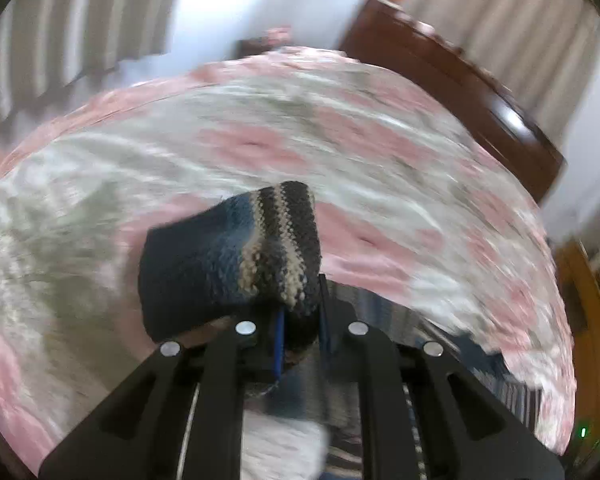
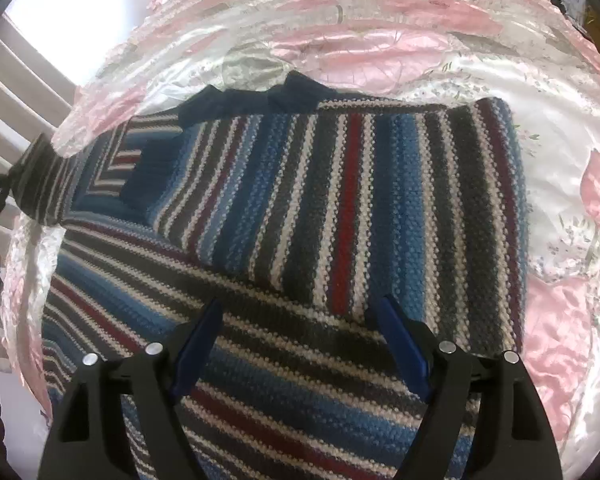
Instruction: Fold small clothes
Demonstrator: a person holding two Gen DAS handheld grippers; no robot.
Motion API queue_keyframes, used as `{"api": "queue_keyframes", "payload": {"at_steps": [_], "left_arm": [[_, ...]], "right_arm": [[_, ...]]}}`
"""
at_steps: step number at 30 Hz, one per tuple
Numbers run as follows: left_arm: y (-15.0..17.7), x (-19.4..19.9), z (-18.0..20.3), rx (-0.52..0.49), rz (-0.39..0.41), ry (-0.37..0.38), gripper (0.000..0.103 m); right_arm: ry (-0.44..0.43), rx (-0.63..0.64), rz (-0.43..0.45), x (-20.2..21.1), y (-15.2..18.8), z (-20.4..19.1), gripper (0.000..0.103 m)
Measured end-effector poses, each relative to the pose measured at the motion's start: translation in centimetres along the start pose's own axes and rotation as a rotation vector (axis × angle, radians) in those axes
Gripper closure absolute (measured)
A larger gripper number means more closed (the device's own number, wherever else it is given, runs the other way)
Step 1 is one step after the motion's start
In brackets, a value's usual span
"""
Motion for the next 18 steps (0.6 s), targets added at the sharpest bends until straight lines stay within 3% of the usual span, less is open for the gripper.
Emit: {"api": "queue_keyframes", "payload": {"at_steps": [11, 18], "left_arm": [[7.7, -0.3, 17.4, -0.228, -0.045, 0.182, 0.092], [13.7, -2.3, 25.4, -0.254, -0.126, 0.289, 0.091]], "right_arm": [[0.035, 0.003, 0.028, 1.8, 0.5, 1.6, 0.023], [0.033, -0.03, 0.037, 2.2, 0.9, 3.7, 0.023]]}}
Point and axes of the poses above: each gripper's, at about its wrist camera, not at the fingertips, and x roughly against the way its jaws point, z to its right, y to its underside, the point moved 9 cm from there along -x, roughly the way its jaws point, and after that the axes turned 1 degree about -x, right-handed, at the moved point
